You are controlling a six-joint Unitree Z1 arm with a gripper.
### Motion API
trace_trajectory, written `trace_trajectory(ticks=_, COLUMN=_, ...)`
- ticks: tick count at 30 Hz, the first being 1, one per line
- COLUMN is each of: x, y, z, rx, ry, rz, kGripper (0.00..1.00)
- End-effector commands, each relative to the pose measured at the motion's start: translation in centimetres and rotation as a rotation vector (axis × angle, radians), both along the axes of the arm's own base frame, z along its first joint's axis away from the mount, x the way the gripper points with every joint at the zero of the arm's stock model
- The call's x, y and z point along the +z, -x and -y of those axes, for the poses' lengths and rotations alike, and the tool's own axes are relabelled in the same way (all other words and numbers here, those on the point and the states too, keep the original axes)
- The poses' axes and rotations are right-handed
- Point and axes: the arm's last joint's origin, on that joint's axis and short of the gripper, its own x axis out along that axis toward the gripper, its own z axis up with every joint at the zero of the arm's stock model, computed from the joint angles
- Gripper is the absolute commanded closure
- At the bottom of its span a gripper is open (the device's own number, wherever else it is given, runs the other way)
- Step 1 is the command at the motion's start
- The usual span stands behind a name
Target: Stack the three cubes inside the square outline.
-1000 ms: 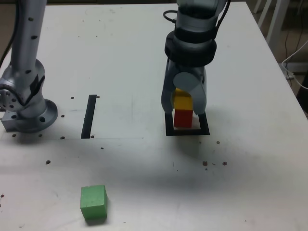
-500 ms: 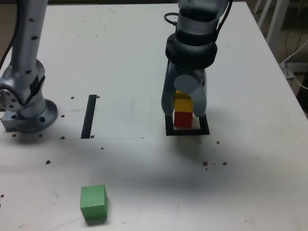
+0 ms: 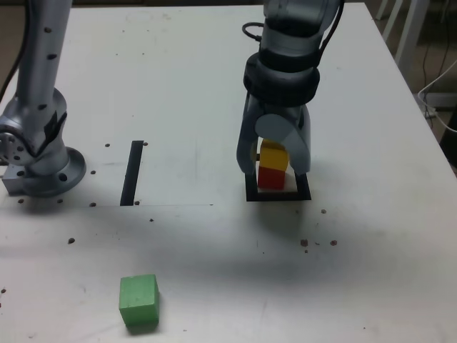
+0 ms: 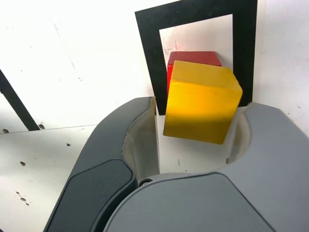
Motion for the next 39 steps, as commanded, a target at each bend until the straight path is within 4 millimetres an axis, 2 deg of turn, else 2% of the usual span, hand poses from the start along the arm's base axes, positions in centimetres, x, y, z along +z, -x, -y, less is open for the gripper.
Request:
trace_trajectory(ticks=1, x=0.0, y=0.1, z=0.0, rx=-0.003, ry=-0.001, rz=-0.002, kGripper=0.13)
trace_trajectory(ticks=8, x=1.8, y=2.0, z=-0.4, rx=0.010, ry=-0.038, rz=0.027, kGripper=0.02)
trace_trajectory(ticks=12, x=3.2, y=3.8, z=-0.8, rx=0.024, ry=-0.061, rz=0.038, kGripper=0.01)
trace_trajectory(ticks=17, x=4.0, y=5.7, z=-0.5, rx=0.021, ry=-0.071, rz=0.021, kGripper=0.01)
trace_trajectory(ticks=39, x=4.2, y=15.6, z=7.9, rx=0.037, ry=-0.066, rz=-0.086, kGripper=0.01)
